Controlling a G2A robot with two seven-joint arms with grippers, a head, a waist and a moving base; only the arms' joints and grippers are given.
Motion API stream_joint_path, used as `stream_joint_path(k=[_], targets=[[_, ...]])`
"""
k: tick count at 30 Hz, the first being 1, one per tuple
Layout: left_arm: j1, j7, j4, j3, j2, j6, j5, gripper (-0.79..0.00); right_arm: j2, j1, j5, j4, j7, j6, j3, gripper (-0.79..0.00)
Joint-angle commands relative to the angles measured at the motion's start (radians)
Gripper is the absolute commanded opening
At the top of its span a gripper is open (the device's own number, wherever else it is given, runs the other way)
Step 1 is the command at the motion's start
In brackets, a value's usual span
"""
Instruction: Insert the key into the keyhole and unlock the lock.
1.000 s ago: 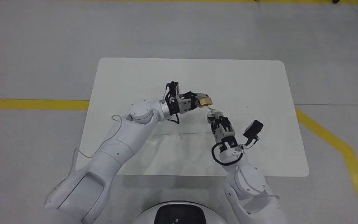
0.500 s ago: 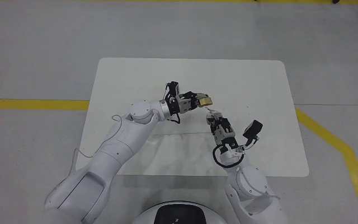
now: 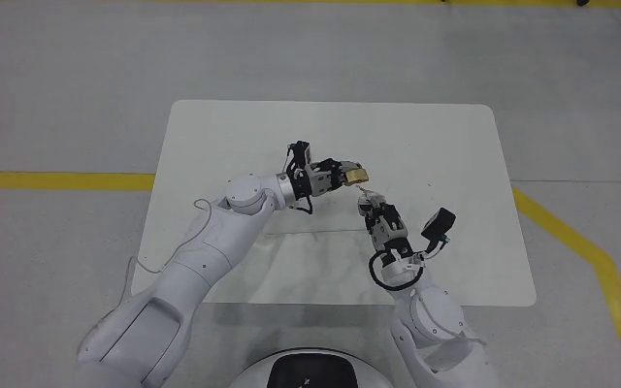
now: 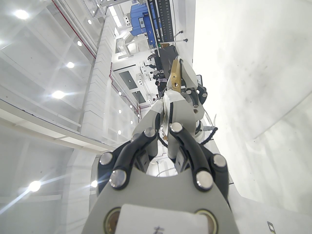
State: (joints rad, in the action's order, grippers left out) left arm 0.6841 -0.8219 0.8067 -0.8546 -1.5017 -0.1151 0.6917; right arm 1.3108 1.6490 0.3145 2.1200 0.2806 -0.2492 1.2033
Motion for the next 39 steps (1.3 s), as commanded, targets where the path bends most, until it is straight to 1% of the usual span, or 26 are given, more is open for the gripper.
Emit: stream_joint_path(k=[1, 2, 4, 6, 7, 10, 12, 13, 14, 15, 18, 21, 23, 28, 31, 39], targets=[[0.027, 0.100, 0.033, -0.010, -0.002, -0.017, 0.001, -0.785, 0.002, 0.001, -0.076, -0.009, 0.067, 0.032, 0.002, -0.785], [0.040, 0.149, 0.047, -0.009, -0.004, -0.028, -0.008, -0.785, 0.003, 0.008, -0.104, -0.011, 0.092, 0.057, -0.009, -0.785], [0.066, 0.252, 0.073, -0.004, -0.011, -0.048, -0.021, -0.785, 0.009, 0.026, -0.180, -0.022, 0.187, 0.108, -0.026, -0.785], [0.083, 0.291, 0.094, 0.002, -0.019, -0.070, -0.017, -0.785, 0.016, 0.037, -0.205, -0.031, 0.261, 0.142, -0.049, -0.785], [0.083, 0.321, 0.098, 0.008, -0.022, -0.091, -0.043, -0.785, 0.019, 0.039, -0.247, -0.037, 0.304, 0.151, -0.059, -0.785], [0.092, 0.385, 0.120, 0.018, -0.037, -0.132, -0.040, -0.785, 0.028, 0.039, -0.331, -0.059, 0.381, 0.156, -0.102, -0.785], [0.091, 0.421, 0.121, 0.031, -0.047, -0.143, -0.058, -0.785, 0.035, 0.031, -0.352, -0.070, 0.405, 0.143, -0.127, -0.785], [0.095, 0.355, 0.124, 0.030, -0.049, -0.163, -0.028, -0.785, 0.038, 0.028, -0.351, -0.073, 0.413, 0.135, -0.132, -0.785], [0.070, 0.357, 0.092, 0.032, -0.044, -0.178, -0.105, -0.785, 0.040, 0.025, -0.352, -0.074, 0.420, 0.128, -0.135, -0.785], [0.073, 0.353, 0.100, 0.041, -0.051, -0.156, -0.088, -0.785, 0.043, 0.022, -0.354, -0.075, 0.424, 0.124, -0.138, -0.785], [0.062, 0.371, 0.111, 0.072, -0.066, -0.160, -0.128, -0.785, 0.048, 0.023, -0.357, -0.075, 0.432, 0.119, -0.138, -0.785], [0.060, 0.322, 0.107, 0.082, -0.076, -0.158, -0.110, -0.785, 0.052, 0.026, -0.375, -0.075, 0.446, 0.110, -0.134, -0.785], [0.054, 0.289, 0.099, 0.082, -0.080, -0.154, -0.099, -0.785, 0.055, 0.029, -0.390, -0.075, 0.452, 0.108, -0.136, -0.785], [0.050, 0.252, 0.089, 0.077, -0.089, -0.167, -0.094, -0.785, 0.065, 0.034, -0.431, -0.073, 0.492, 0.104, -0.148, -0.785], [0.052, 0.236, 0.086, 0.071, -0.091, -0.171, -0.093, -0.785, 0.071, 0.034, -0.421, -0.075, 0.505, 0.099, -0.148, -0.785], [0.059, 0.194, 0.083, 0.056, -0.095, -0.166, -0.100, -0.785, 0.084, 0.036, -0.417, -0.074, 0.490, 0.094, -0.147, -0.785]])
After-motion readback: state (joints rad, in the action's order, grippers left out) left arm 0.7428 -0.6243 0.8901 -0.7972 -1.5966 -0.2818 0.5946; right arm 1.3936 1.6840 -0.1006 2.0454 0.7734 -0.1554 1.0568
